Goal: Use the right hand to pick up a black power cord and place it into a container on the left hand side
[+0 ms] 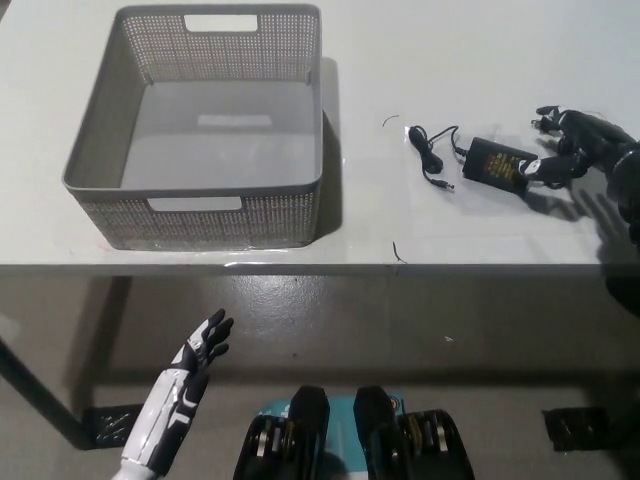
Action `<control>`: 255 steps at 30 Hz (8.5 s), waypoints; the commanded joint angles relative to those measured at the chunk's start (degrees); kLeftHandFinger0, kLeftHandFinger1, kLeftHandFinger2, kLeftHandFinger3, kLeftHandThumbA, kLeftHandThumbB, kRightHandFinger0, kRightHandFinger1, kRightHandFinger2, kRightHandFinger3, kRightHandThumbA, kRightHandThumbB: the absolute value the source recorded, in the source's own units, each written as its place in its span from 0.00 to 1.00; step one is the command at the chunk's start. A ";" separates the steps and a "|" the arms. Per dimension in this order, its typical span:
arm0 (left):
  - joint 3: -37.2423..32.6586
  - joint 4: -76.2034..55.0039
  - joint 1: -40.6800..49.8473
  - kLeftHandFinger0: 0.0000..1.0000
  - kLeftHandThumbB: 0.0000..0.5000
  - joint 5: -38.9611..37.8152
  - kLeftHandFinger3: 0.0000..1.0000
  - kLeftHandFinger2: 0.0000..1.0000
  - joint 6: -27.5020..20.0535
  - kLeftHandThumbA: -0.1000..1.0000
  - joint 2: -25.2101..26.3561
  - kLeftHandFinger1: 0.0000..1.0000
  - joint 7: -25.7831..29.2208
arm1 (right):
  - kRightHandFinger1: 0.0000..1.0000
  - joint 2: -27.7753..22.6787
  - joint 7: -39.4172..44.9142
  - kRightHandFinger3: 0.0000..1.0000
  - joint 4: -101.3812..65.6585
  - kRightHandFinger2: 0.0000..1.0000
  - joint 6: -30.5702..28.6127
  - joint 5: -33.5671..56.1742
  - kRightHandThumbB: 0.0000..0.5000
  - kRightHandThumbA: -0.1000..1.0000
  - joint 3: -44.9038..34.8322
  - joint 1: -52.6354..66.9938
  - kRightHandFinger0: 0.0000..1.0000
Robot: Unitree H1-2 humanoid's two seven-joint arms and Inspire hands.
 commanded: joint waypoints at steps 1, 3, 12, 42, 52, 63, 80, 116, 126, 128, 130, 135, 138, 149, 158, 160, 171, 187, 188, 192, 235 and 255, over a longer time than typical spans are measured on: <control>-0.14 -0.68 -1.07 1.00 0.72 0.78 1.00 1.00 -0.27 1.00 0.90 1.00 -0.61 | 1.00 -1.82 2.50 1.00 -0.39 1.00 -1.70 0.97 1.00 0.72 0.19 -4.21 1.00; -0.24 -0.67 -1.21 1.00 0.73 0.44 1.00 1.00 -0.16 1.00 1.04 1.00 -0.81 | 1.00 -1.63 2.53 1.00 -0.36 1.00 -1.61 0.84 1.00 0.72 0.46 -4.23 1.00; -0.37 -0.40 -2.13 1.00 0.74 0.48 1.00 1.00 0.04 1.00 1.18 1.00 -0.87 | 1.00 -0.94 2.76 1.00 0.42 1.00 -2.61 1.54 1.00 0.73 0.28 -4.86 1.00; -0.49 -0.45 -4.62 1.00 0.67 0.21 1.00 1.00 1.36 1.00 1.48 1.00 -1.92 | 1.00 6.82 -2.29 1.00 21.94 1.00 -8.53 -1.60 1.00 0.71 8.45 -12.23 1.00; -0.33 -0.26 -5.18 1.00 0.68 0.36 1.00 1.00 1.21 1.00 1.66 1.00 -1.80 | 0.60 7.25 -21.18 0.71 27.06 0.69 -12.63 -0.94 0.54 0.05 7.37 -11.11 0.56; -0.48 -0.55 -5.33 1.00 0.66 0.09 1.00 1.00 2.21 1.00 2.19 1.00 -2.47 | 0.55 5.91 -33.53 0.98 25.44 0.90 -19.26 0.75 0.34 0.00 3.27 -9.42 0.12; -0.72 -0.83 -4.86 1.00 0.60 0.59 1.00 1.00 2.71 1.00 2.10 1.00 -2.28 | 0.53 5.06 -44.03 0.99 17.37 0.85 -23.54 -0.40 0.31 0.00 -0.49 -12.08 0.01; -1.25 -0.65 -2.53 1.00 0.66 0.20 1.00 1.00 3.16 0.96 2.43 1.00 -3.33 | 0.40 25.60 -39.48 0.86 0.40 0.83 -16.49 -2.47 0.40 0.00 -1.12 -19.22 0.01; -1.41 -0.49 -3.12 1.00 0.65 0.47 1.00 1.00 3.57 0.98 2.53 1.00 -3.90 | 0.49 30.74 -39.54 0.89 5.54 0.84 -17.05 -2.31 0.30 0.00 0.30 -21.20 0.02; -1.37 -0.48 -3.40 1.00 0.64 0.61 1.00 1.00 3.54 0.97 2.39 1.00 -3.80 | 0.50 31.08 -40.33 0.89 6.38 0.80 -17.93 -2.67 0.29 0.00 0.68 -21.32 0.17; -1.33 -0.16 -3.73 1.00 0.66 0.73 1.00 1.00 3.32 0.98 2.32 1.00 -3.72 | 0.42 31.18 -40.56 0.86 6.74 0.74 -17.38 -3.13 0.33 0.00 0.99 -21.22 0.22; -1.59 -0.30 -4.31 1.00 0.68 1.85 1.00 1.00 3.95 1.00 2.13 1.00 -3.53 | 0.35 31.75 -41.32 0.87 9.91 0.74 -17.45 -1.61 0.33 0.00 0.05 -20.16 0.00; -1.82 -0.10 -4.51 1.00 0.68 1.72 1.00 1.00 3.78 1.00 2.30 1.00 -3.86 | 0.41 31.74 -40.81 0.89 12.65 0.76 -17.83 -1.23 0.31 0.00 0.20 -19.48 0.00; -2.51 -0.74 -6.17 1.00 0.69 1.38 1.00 1.00 5.78 1.00 2.74 1.00 -5.45 | 1.00 26.92 -21.21 1.00 10.73 1.00 -13.21 2.11 0.93 1.00 0.64 -17.08 1.00; -3.74 -0.34 -8.16 1.00 0.68 1.71 1.00 1.00 5.94 0.97 3.15 1.00 -6.16 | 1.00 23.09 -17.76 1.00 2.70 1.00 -9.25 2.99 0.89 1.00 -0.40 -13.32 1.00; -3.82 -0.53 -8.20 1.00 0.69 1.66 1.00 1.00 6.40 0.97 3.19 1.00 -6.28 | 1.00 22.51 -17.23 1.00 1.31 1.00 -8.95 3.30 0.88 1.00 -0.63 -12.57 1.00; -4.25 -1.13 -9.18 1.00 0.69 1.58 1.00 1.00 7.91 0.97 4.44 1.00 -7.73 | 1.00 17.05 -15.43 1.00 -15.85 1.00 -7.35 6.13 0.83 1.00 -5.81 -7.57 1.00; -4.38 -2.61 -6.99 1.00 0.69 2.33 1.00 1.00 8.71 0.96 4.60 1.00 -7.74 | 1.00 15.20 -11.28 1.00 -39.55 1.00 -4.18 22.75 0.76 1.00 -19.15 10.13 1.00; -4.19 -2.20 -7.07 1.00 0.68 2.19 1.00 1.00 8.14 0.96 4.77 1.00 -7.68 | 1.00 16.53 -11.22 1.00 -48.76 1.00 -5.15 27.82 0.72 1.00 -21.52 16.14 1.00; -3.74 -1.56 -7.31 1.00 0.67 1.40 1.00 1.00 7.70 0.95 4.84 1.00 -7.68 | 1.00 18.17 -9.89 1.00 -62.43 1.00 -5.19 35.47 0.58 1.00 -23.05 27.07 1.00; 1.53 1.34 -2.36 1.00 0.60 -2.16 1.00 1.00 1.93 0.94 1.01 1.00 -4.92 | 1.00 20.14 -0.96 1.00 -48.35 1.00 -24.59 44.37 0.64 1.00 -15.16 58.85 1.00; 5.61 -1.04 1.76 1.00 0.52 -1.27 1.00 1.00 3.47 0.93 0.56 1.00 -3.32 | 1.00 19.66 0.49 1.00 -43.27 1.00 -23.93 42.48 0.47 0.94 -11.28 52.41 1.00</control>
